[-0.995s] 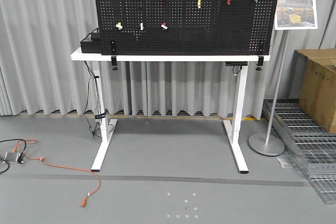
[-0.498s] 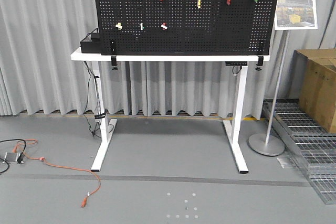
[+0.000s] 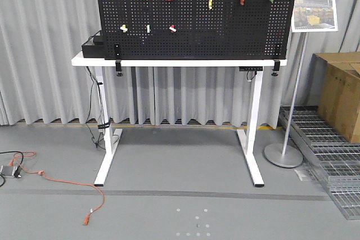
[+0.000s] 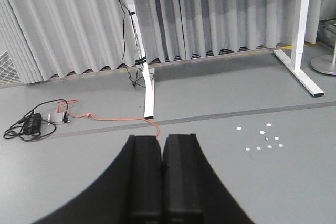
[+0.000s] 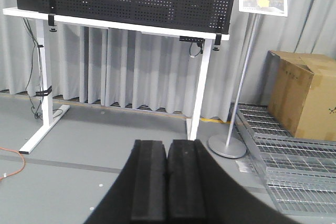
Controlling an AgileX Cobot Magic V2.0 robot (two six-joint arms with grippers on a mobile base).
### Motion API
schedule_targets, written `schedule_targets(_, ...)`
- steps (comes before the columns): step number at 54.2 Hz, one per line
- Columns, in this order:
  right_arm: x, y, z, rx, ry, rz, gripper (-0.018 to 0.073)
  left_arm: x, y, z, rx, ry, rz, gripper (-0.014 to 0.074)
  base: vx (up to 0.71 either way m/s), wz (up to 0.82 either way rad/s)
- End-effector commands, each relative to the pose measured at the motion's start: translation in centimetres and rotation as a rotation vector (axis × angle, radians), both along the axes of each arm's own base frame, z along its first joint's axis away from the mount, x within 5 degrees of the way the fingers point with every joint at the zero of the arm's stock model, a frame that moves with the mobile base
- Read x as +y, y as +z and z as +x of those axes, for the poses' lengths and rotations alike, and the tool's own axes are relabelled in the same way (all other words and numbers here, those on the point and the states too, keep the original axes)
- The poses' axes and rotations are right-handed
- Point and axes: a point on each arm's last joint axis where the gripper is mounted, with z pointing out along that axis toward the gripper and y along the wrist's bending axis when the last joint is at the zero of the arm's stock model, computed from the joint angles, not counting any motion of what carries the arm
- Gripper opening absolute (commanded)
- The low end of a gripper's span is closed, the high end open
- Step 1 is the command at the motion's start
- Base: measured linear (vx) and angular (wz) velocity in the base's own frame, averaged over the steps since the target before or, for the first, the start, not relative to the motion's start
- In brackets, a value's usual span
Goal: Rotate knob clockwise with right arm
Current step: 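Drive the base forward toward the black pegboard on the white table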
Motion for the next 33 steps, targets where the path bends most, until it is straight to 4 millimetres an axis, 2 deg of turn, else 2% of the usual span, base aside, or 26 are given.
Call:
schedule_targets(1, -0.02, 0.29, 0.0, -0.072, -0.004, -0.012, -0.0008, -0.12, -0.12, 0.08, -0.067, -0.013, -0.009, -0.0006, 0.08, 0.0)
schedule_targets(33, -0.02, 0.27, 0.0, -0.07, -0.004, -0.012, -0.0008, -0.12, -0.12, 0.08, -0.067, -0.013, -0.009, -0.0006, 0.17, 0.02)
